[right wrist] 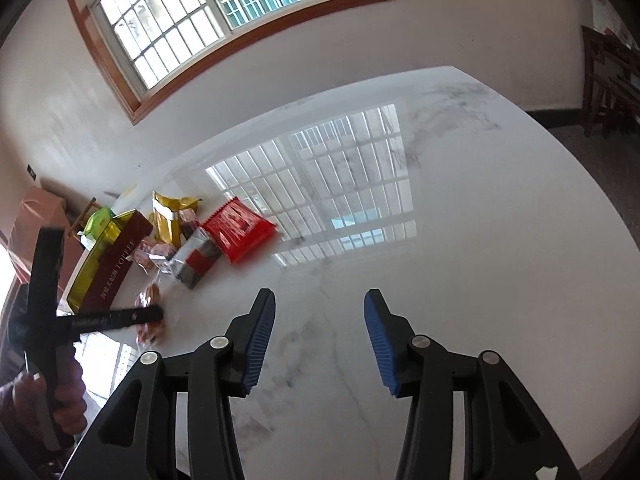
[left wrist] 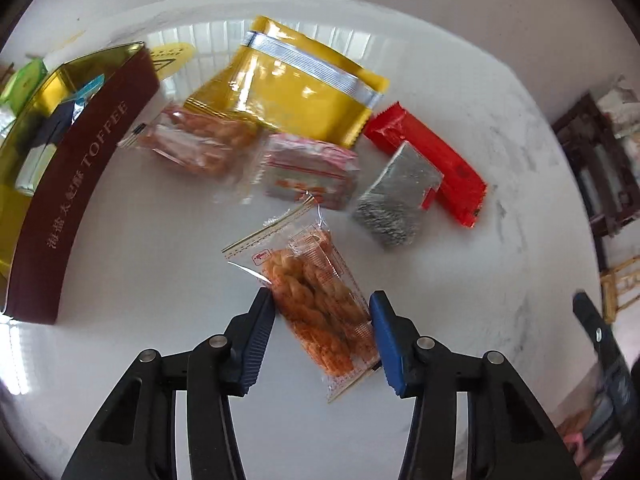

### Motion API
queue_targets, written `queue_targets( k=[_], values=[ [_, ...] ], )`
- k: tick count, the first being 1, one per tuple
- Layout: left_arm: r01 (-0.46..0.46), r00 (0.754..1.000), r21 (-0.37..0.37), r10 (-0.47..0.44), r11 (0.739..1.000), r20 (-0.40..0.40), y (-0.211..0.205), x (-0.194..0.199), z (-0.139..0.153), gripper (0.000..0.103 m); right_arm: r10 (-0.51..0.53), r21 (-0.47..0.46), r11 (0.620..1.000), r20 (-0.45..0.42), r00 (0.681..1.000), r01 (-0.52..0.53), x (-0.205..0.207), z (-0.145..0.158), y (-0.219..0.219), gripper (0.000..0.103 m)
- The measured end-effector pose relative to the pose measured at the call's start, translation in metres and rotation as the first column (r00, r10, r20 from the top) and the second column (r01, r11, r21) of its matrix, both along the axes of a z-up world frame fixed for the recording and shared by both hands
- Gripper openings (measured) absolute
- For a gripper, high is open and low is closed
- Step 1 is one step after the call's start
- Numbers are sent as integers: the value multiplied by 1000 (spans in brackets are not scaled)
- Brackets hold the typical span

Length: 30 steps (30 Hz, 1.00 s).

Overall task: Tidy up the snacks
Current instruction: 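Grasp the clear bag of orange twisted snacks with the left gripper, then lift the orange snack bag with the left gripper while the right gripper grasps the yellow foil bag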

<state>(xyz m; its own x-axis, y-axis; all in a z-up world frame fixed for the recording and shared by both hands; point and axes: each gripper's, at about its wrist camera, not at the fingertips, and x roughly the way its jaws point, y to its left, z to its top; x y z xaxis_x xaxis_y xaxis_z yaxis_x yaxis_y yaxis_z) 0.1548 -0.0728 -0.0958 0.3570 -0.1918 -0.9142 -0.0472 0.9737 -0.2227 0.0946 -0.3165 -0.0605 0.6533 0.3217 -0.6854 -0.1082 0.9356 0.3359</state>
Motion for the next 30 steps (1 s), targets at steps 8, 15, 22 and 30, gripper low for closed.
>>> queue_targets(
  k=[8, 15, 22, 30],
  values=[
    [-2, 998, -84, 7, 996, 64, 63, -31, 2, 50, 282, 72, 956, 35, 959, -284, 70, 28, 83, 48],
    [-8, 997, -89, 15, 996, 80, 90, -35, 1, 50, 532, -79, 841, -63, 844, -536, 158, 34, 191, 63],
    [11, 996, -93, -2, 996, 91, 94, -36, -1, 50, 666, -224, 685, -193, 721, -693, 168, 18, 259, 63],
    [33, 994, -87, -23, 996, 110, 94, -36, -2, 50, 685, -328, 597, -266, 678, -732, 139, 15, 276, 17]
  ],
)
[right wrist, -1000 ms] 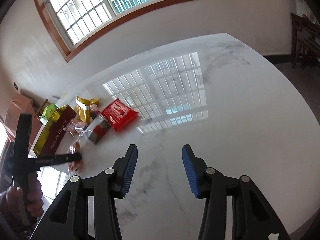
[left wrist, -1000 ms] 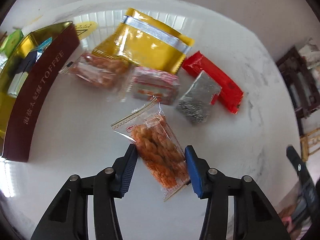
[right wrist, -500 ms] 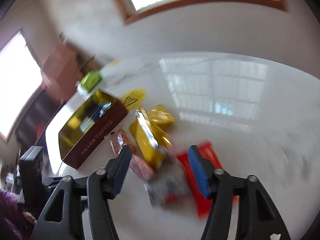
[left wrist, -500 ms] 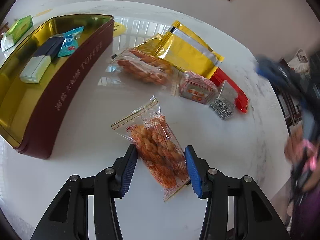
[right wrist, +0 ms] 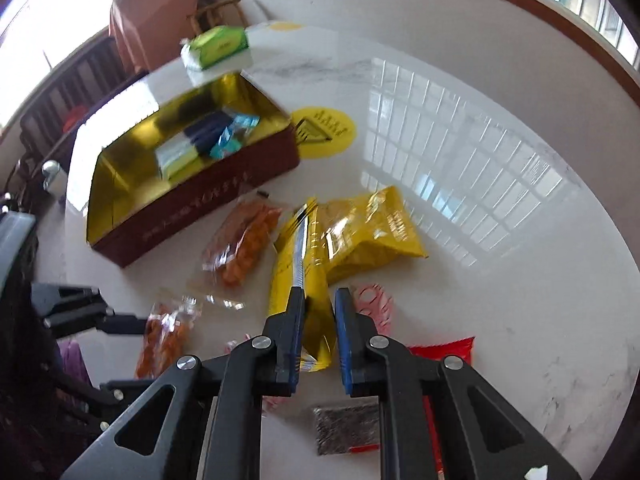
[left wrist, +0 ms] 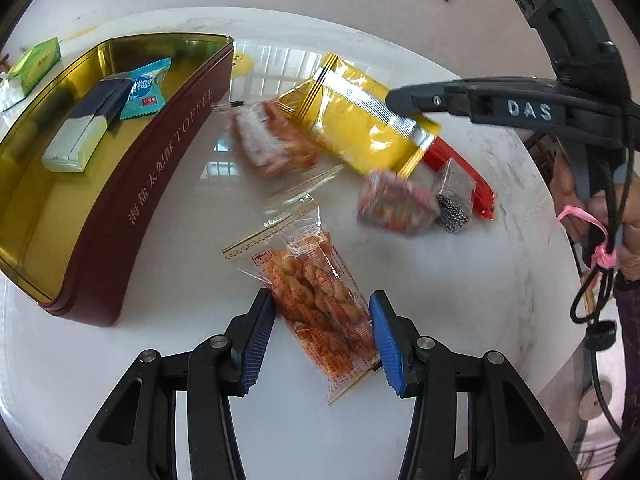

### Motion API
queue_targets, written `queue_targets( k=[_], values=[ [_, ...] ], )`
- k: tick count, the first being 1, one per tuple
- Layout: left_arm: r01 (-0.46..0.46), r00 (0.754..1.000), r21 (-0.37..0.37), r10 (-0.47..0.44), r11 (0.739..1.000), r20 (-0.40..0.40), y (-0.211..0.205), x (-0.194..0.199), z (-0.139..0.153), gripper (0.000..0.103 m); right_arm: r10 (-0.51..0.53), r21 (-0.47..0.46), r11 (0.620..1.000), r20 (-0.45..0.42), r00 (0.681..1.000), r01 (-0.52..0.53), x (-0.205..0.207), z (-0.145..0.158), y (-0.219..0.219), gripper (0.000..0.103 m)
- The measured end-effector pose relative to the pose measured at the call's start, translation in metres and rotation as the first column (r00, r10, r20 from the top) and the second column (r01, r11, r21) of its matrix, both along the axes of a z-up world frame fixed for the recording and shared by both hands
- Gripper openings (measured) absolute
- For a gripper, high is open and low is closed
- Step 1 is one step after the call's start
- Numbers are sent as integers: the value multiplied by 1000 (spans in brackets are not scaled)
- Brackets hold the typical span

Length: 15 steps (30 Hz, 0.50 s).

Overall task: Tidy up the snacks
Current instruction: 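Lift the orange snack bag with the left gripper while the right gripper grasps the yellow foil bag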

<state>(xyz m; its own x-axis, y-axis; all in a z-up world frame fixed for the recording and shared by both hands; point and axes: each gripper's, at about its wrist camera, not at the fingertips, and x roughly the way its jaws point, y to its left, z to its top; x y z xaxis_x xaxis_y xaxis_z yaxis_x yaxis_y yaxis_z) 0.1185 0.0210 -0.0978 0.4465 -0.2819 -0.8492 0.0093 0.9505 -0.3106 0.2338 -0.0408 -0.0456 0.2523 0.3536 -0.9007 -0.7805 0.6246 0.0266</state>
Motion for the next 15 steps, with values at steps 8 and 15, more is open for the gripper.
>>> queue_targets(
  k=[8, 15],
  values=[
    [-1, 1000, -11, 1, 1000, 7, 1, -2, 1, 50, -32, -16, 999, -139, 990, 30, 16, -29, 16, 70],
    [1, 1000, -15, -1, 1000, 11, 4, -4, 2, 50, 14, -110, 994, -82, 996, -23, 2, -43, 37, 71]
  ],
)
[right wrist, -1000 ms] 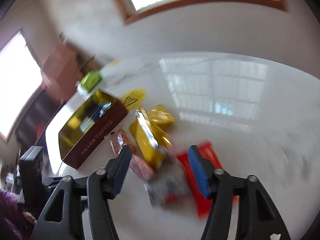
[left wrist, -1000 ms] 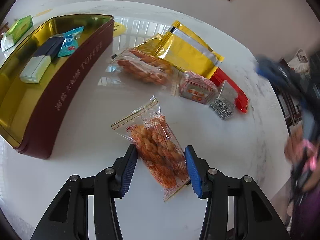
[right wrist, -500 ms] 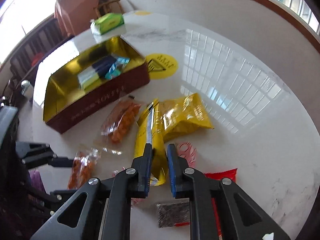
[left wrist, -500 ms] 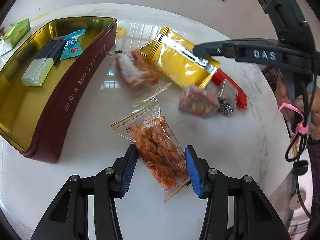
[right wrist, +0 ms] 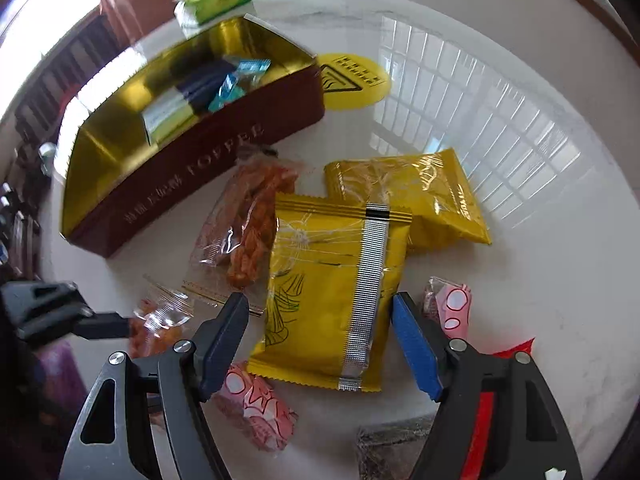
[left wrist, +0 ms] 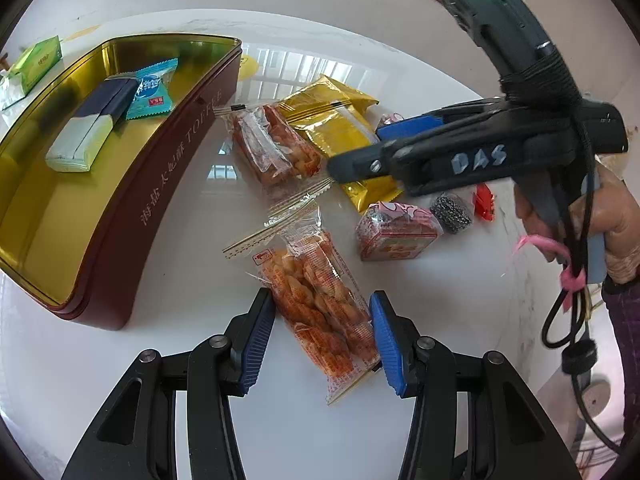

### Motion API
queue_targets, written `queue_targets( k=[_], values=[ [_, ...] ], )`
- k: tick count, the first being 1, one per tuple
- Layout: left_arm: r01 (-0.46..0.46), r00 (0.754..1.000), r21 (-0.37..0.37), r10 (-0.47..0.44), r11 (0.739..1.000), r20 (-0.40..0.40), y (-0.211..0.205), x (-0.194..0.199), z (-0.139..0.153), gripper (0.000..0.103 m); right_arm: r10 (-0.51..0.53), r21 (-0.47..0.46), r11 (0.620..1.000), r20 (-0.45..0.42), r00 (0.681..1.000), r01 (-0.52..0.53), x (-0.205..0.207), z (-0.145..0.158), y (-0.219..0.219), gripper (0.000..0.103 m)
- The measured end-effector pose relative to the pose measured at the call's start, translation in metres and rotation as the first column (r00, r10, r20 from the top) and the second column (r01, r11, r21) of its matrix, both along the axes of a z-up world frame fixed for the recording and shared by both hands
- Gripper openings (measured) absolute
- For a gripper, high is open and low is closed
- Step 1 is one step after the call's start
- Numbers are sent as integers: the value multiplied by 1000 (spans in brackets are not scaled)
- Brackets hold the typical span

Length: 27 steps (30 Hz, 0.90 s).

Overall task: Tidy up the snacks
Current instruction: 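Lift the orange snack bag with the left gripper while the right gripper grasps the yellow foil bag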

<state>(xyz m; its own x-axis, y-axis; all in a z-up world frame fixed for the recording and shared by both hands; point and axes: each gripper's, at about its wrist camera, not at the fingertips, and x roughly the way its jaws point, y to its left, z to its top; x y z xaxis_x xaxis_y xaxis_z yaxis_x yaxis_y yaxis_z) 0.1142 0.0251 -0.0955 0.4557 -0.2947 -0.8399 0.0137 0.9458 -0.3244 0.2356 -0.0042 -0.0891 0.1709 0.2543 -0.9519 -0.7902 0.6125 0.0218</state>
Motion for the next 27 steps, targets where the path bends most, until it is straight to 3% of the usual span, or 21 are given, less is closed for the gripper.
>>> queue_targets(
  k=[2, 7, 11, 15, 21, 27],
  values=[
    [0, 1000, -3, 0, 1000, 0, 0, 0, 0, 50, -6, -13, 1000, -4, 1000, 6, 1, -2, 1, 61],
    [1, 1000, 0, -1, 1000, 6, 0, -1, 1, 50, -45, 1, 999, -16, 999, 46, 4, -2, 0, 56],
    [-1, 1000, 1, 1, 1000, 14, 1, -2, 2, 50, -73, 85, 994, 10, 997, 71, -4, 12, -16, 55],
    [8, 1000, 10, -8, 1000, 25, 1, -3, 2, 49, -167, 224, 962, 40, 985, 154, -24, 39, -56, 55],
    [15, 999, 7, -15, 1000, 30, 5, -4, 2, 42, -408, 357, 862, 72, 910, 359, -74, 58, -154, 55],
    [48, 998, 21, -49, 999, 45, -1, -7, 9, 38, -625, 353, 746, 79, 776, 565, -98, 42, -259, 55]
  ],
)
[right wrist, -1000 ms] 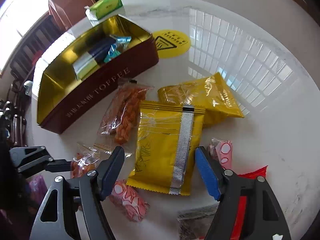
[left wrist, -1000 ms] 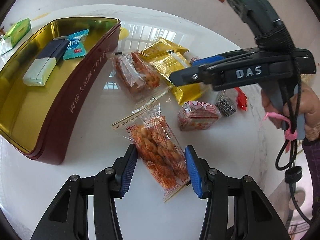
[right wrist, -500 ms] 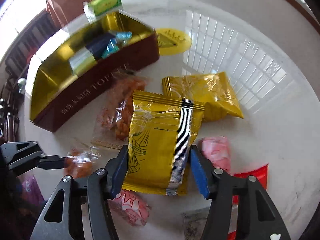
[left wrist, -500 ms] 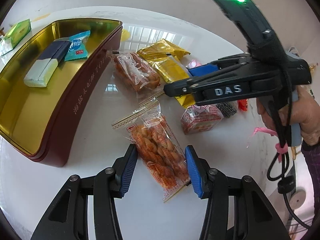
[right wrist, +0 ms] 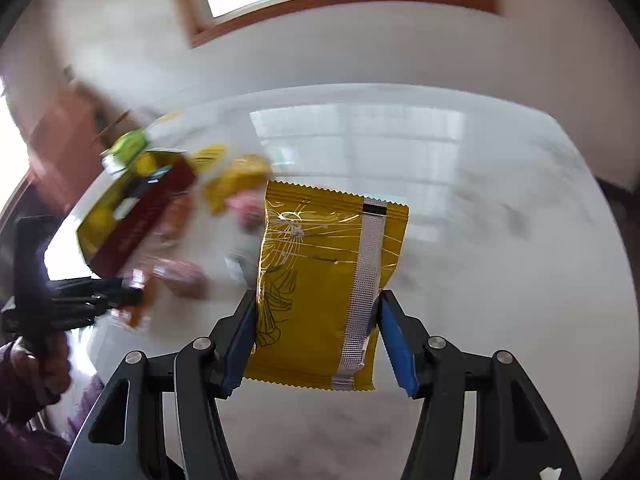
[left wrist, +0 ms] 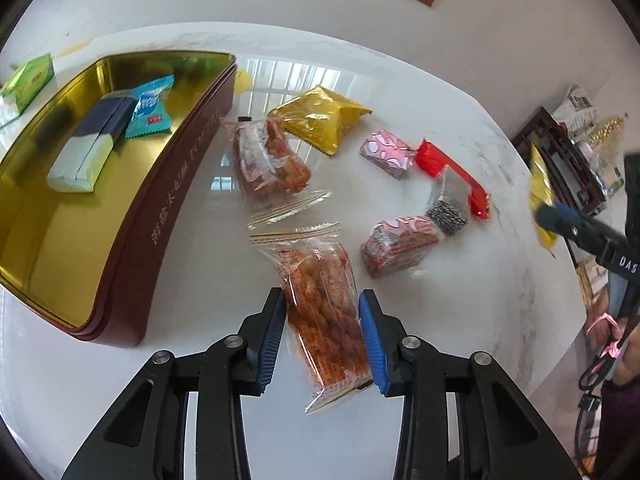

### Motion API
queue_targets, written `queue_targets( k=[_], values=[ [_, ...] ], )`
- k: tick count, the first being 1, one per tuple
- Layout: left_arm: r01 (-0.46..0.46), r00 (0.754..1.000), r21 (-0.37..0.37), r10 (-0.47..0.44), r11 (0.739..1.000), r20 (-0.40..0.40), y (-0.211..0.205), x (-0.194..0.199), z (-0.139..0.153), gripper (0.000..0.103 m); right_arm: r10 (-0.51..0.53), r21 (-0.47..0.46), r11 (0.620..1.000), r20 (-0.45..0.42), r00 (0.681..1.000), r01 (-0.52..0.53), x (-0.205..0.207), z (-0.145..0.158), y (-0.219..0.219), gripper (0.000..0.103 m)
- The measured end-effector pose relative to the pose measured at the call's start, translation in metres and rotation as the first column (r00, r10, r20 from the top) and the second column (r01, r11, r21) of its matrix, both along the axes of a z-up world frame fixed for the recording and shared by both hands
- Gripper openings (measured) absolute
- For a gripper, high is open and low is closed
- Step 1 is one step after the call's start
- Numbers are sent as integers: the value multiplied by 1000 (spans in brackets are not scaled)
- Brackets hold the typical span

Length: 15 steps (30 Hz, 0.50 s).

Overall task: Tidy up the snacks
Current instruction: 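Lift the orange snack bag with the left gripper while the right gripper grasps the yellow foil bag, then lower the orange snack bag into the tin and open the left gripper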

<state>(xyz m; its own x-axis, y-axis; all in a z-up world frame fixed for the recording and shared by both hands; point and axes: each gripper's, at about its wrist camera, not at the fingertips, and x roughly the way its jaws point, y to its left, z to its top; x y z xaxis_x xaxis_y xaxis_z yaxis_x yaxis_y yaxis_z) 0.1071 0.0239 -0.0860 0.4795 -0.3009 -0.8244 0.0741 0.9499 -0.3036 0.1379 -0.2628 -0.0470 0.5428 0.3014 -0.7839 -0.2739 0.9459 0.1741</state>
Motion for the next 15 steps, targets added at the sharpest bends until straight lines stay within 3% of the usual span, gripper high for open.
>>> queue_targets(
  k=[8, 15],
  values=[
    [20, 999, 22, -20, 1000, 33, -7, -5, 13, 37, -192, -23, 981, -41, 981, 191, 3, -42, -60, 55],
    [14, 995, 54, -19, 998, 93, -3, -9, 43, 37, -232, -22, 972, -11, 973, 232, 0, -53, -65, 55]
  ],
)
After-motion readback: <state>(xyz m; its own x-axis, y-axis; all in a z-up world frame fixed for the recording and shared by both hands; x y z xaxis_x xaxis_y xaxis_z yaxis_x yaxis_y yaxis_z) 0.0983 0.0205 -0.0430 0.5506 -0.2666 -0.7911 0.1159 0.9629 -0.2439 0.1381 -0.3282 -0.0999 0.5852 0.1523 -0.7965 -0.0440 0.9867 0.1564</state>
